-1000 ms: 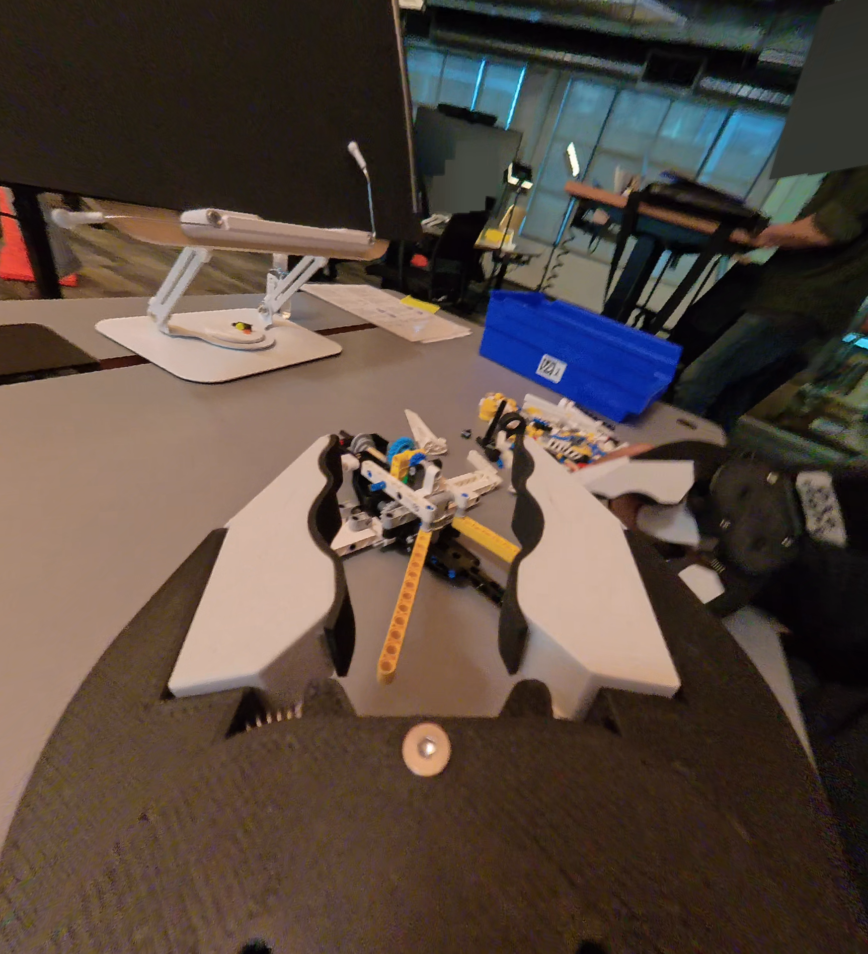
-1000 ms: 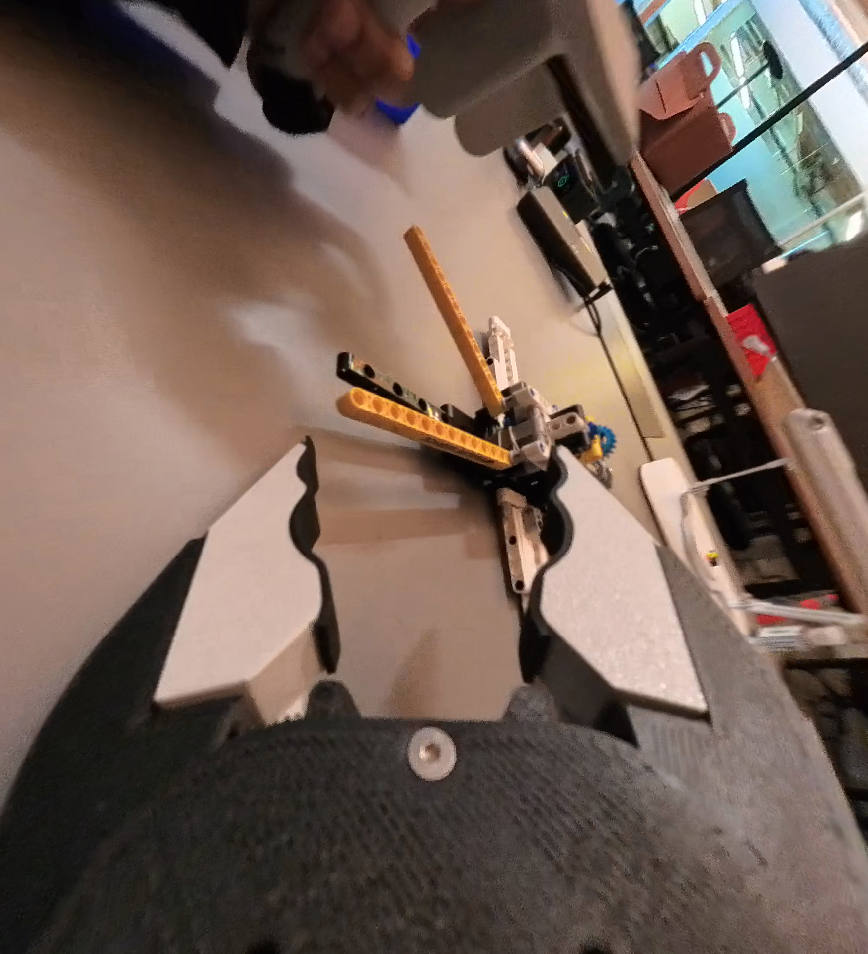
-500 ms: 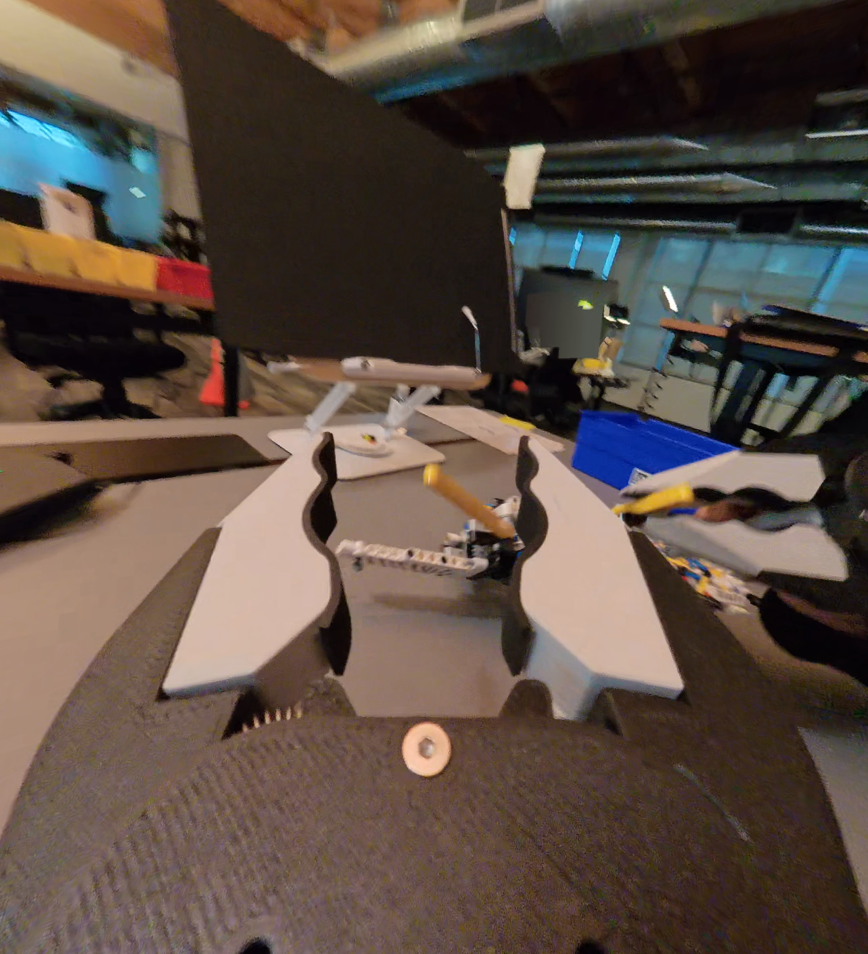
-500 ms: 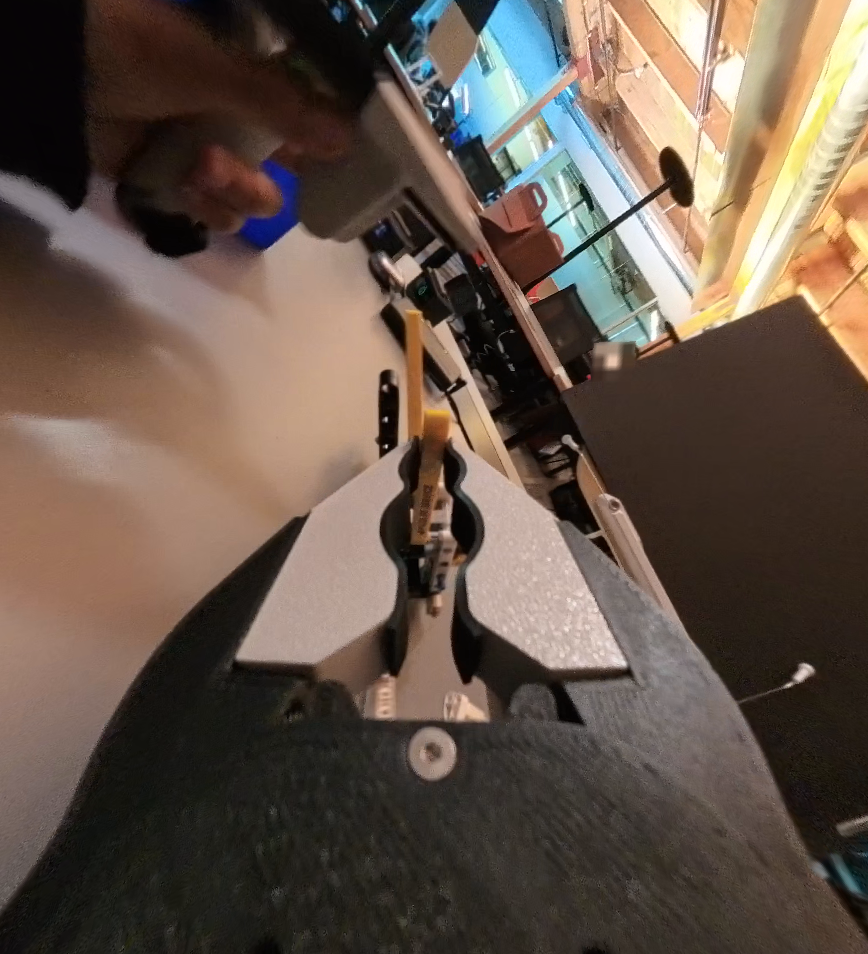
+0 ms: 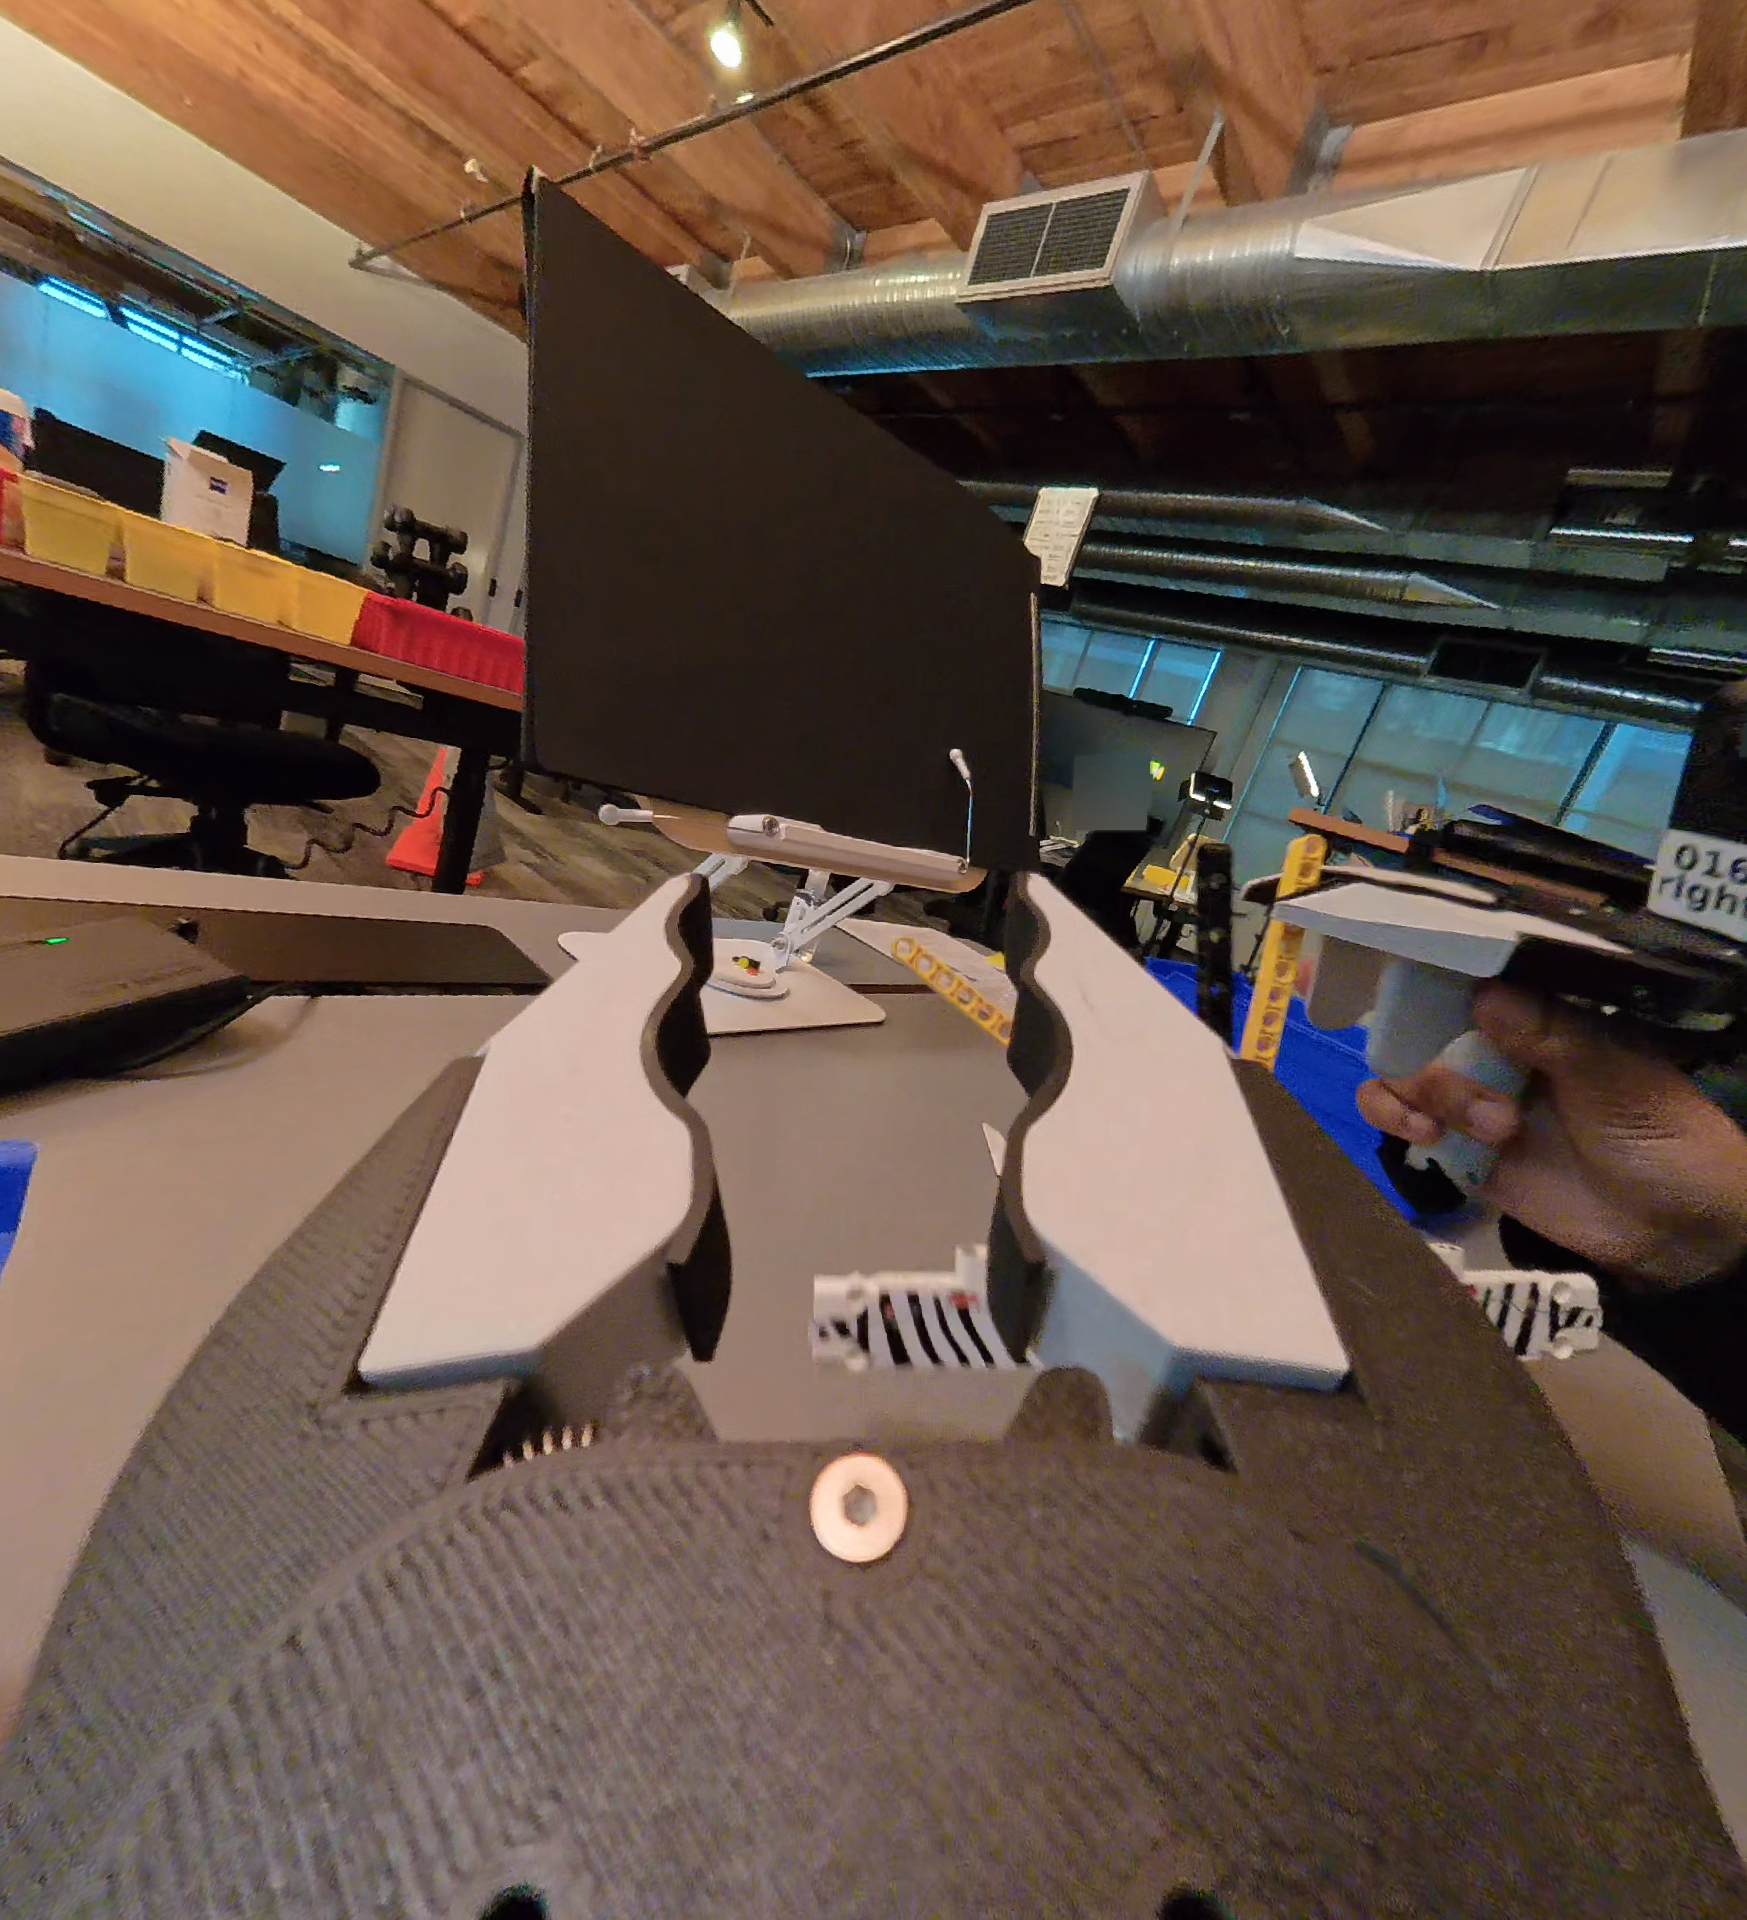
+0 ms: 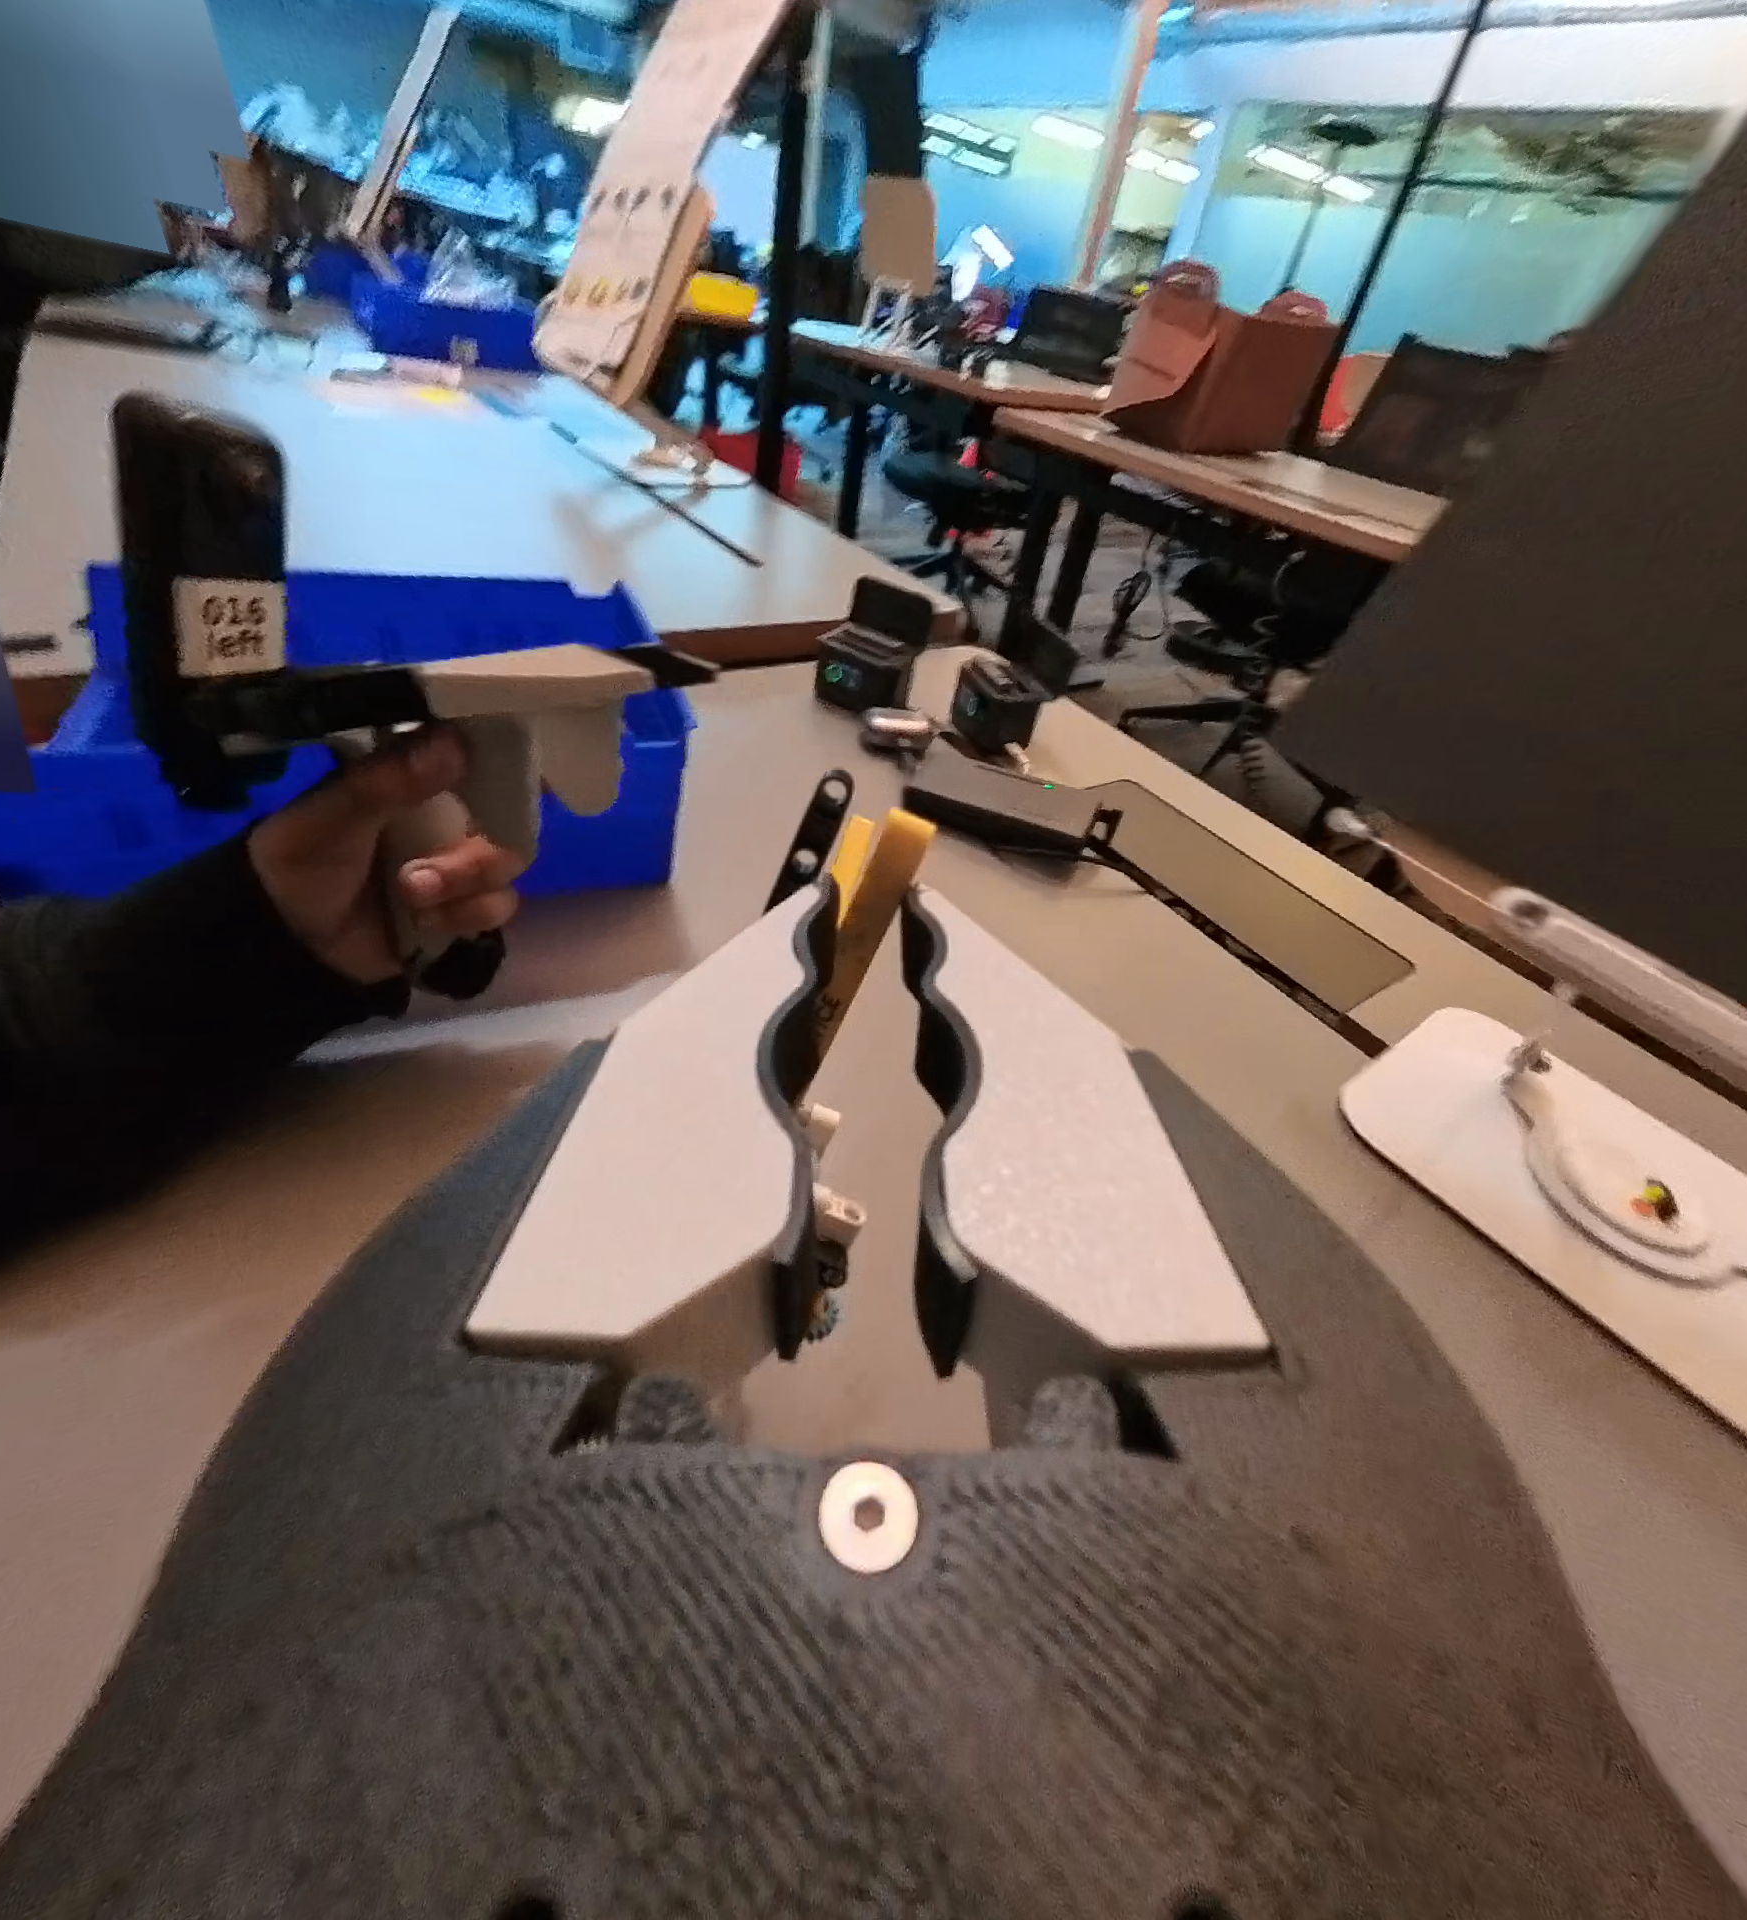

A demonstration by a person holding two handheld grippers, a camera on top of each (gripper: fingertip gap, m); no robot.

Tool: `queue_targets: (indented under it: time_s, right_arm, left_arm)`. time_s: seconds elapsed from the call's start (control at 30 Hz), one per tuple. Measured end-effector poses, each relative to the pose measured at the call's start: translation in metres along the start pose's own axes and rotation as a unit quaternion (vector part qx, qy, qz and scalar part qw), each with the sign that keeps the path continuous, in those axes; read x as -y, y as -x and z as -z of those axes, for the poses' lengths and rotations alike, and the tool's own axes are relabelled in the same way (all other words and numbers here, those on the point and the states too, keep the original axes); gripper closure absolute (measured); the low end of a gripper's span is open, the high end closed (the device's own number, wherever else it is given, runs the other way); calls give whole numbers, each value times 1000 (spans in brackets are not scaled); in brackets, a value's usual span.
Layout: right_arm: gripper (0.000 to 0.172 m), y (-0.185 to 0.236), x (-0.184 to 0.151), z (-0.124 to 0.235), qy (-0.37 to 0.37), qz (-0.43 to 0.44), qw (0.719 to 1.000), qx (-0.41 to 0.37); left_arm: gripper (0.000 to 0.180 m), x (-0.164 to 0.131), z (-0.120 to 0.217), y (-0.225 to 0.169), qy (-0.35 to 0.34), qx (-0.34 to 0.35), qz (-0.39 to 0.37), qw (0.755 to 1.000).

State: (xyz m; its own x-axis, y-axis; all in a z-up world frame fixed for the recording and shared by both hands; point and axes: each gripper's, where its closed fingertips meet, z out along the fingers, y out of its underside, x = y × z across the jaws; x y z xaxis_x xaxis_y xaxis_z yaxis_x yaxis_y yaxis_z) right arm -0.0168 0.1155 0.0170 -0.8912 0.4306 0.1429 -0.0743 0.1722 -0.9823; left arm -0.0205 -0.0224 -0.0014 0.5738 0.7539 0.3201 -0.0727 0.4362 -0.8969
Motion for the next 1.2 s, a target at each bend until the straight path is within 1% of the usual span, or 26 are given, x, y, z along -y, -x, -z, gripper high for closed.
queue_targets:
  time_s: [0.13,0.27,0.43,0.57,0.6,0.67,0.77,0.87,0.93,1.0,1.1,1.13,1.2]
  right_arm:
    - [159,-46,-22,22,-18,-53,996,-75]
    - [158,-75,-50,45,-24,-127,986,-103]
    - [156,-93,-92,64,19,-181,973,-140]
    - [153,-92,-116,66,64,-205,967,-137]
    - [152,-92,-121,65,76,-209,966,-133]
    - [151,-93,-129,62,95,-222,963,-120]
    - [149,-95,-140,52,125,-247,957,-88]
    - [150,-90,-140,37,121,-262,957,-30]
    - [148,-91,-144,29,135,-255,957,-16]
    - [142,-95,-152,24,169,-223,960,-21]
    - [133,-103,-172,23,248,-152,956,-42]
    - [129,-106,-178,25,277,-127,951,-49]
    - [126,-115,-186,31,328,-71,939,-73]
  left_arm:
    - [127,-3,-1,0,8,-1,3,1000]
    - [128,-4,-1,4,12,5,5,1000]
    - [130,-10,-3,4,27,-3,16,999]
    - [133,-13,-2,0,55,-19,12,998]
    - [133,-9,-1,-4,65,-28,24,997]
    - [132,9,4,-18,76,-64,73,992]
    - [129,51,19,-39,48,-121,122,984]
    - [130,81,39,-37,16,-111,116,987]
    - [131,94,50,-32,5,-94,96,991]
    - [131,103,59,-27,-4,-74,78,994]
    - [133,112,66,-21,-21,-58,68,996]
    - [133,113,67,-21,-25,-60,70,995]
    - [133,114,67,-22,-26,-67,76,995]
